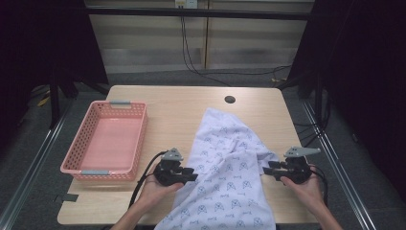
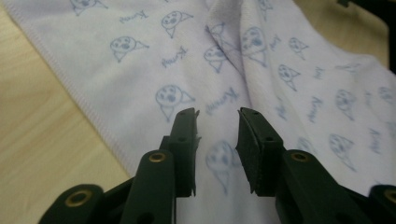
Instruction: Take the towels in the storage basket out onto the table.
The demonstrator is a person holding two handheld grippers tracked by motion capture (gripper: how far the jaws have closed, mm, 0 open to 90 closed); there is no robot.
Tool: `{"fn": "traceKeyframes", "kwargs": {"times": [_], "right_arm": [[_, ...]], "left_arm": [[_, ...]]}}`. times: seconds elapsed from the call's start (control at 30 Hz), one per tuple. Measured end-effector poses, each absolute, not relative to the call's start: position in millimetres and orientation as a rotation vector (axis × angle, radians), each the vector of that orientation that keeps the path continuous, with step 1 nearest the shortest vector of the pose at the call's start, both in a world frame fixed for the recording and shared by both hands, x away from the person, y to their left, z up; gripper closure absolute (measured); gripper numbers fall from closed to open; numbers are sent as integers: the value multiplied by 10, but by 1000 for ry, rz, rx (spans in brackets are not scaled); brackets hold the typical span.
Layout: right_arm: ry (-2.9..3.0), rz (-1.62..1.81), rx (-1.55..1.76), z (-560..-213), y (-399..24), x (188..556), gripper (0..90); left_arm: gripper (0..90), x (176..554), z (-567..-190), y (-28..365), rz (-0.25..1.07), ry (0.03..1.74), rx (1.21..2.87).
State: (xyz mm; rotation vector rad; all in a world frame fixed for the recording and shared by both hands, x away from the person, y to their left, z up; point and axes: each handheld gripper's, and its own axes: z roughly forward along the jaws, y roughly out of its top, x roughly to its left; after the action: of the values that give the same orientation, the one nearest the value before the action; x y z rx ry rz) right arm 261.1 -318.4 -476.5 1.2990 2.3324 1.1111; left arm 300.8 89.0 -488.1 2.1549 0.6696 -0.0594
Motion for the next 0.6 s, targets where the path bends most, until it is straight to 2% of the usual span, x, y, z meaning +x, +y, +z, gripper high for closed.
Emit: {"fn": "traceKeyframes", "kwargs": {"times": [0.07, 0.1, 0.17, 0.23, 0.3, 0.37, 0.43, 0.6], "right_arm": [[2280, 1098, 1326, -4736, -3259, 2703, 533], [2253, 1098, 1346, -4739, -3303, 2753, 516], [2215, 1064, 1397, -4771, -3373, 2838, 471], [2227, 1064, 1428, -4827, -3397, 2907, 469], [2248, 1061, 1447, -4880, -3375, 2968, 478], [2282, 1053, 1435, -4914, -3320, 3021, 718], [2273, 1087, 1440, -4898, -3286, 3077, 825], [2165, 1195, 1380, -4566, -3242, 3229, 853]], "left_arm": [[661, 3000, -4934, 820, -62, 657, 2211], [673, 2963, -4966, 804, -42, 633, 2267], [714, 2900, -4971, 846, -33, 613, 2266], [761, 2853, -4956, 903, -34, 599, 2290], [763, 2786, -4959, 988, -53, 602, 2282], [779, 2710, -4957, 1073, -74, 636, 2274], [782, 2634, -4945, 1144, -89, 640, 2282], [781, 2418, -4939, 1216, -132, 596, 2293]]}}
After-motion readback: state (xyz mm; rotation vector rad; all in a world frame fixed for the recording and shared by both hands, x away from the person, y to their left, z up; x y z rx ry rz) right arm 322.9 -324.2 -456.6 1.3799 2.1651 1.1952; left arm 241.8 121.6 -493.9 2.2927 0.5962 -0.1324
